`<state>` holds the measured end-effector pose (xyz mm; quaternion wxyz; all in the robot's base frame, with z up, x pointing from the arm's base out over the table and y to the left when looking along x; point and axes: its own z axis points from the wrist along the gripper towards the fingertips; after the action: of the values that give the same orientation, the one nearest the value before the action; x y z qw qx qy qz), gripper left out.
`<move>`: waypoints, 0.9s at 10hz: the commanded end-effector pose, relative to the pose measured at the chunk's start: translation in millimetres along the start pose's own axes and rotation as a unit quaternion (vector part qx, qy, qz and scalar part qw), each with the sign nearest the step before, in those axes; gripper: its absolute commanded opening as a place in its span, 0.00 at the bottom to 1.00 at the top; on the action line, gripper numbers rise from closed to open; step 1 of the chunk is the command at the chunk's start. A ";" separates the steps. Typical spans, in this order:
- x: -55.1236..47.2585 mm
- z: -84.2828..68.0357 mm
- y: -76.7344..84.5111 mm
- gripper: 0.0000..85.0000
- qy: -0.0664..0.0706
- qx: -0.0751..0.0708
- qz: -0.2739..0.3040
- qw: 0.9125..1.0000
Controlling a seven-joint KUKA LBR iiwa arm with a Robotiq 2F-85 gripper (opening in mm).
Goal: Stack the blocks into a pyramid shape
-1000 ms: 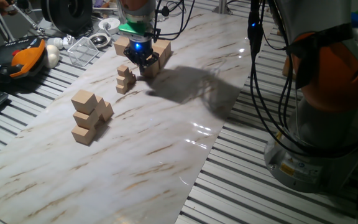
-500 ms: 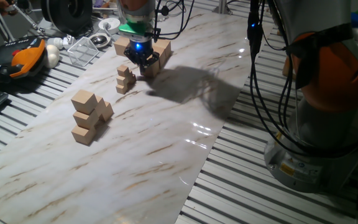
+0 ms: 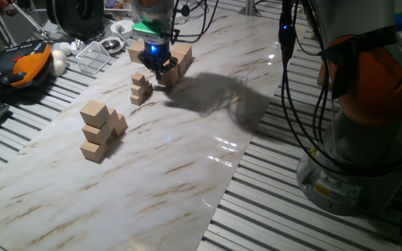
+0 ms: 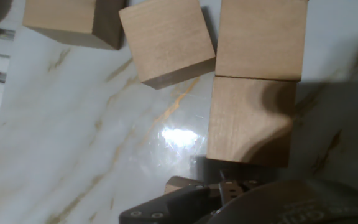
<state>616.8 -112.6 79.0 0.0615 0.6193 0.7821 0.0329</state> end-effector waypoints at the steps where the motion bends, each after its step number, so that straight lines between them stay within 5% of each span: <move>1: -2.2 -6.6 1.3 0.00 0.004 0.003 -0.002 1.000; 3: -10.0 -17.8 1.1 0.00 0.007 0.003 -0.031 0.999; 5: -19.7 -26.4 0.8 0.00 -0.013 0.006 -0.087 0.996; 9: -50.6 -25.3 -7.6 0.00 -0.009 0.007 -0.137 0.990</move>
<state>617.0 -164.0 105.3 0.0671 0.5121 0.8562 0.0131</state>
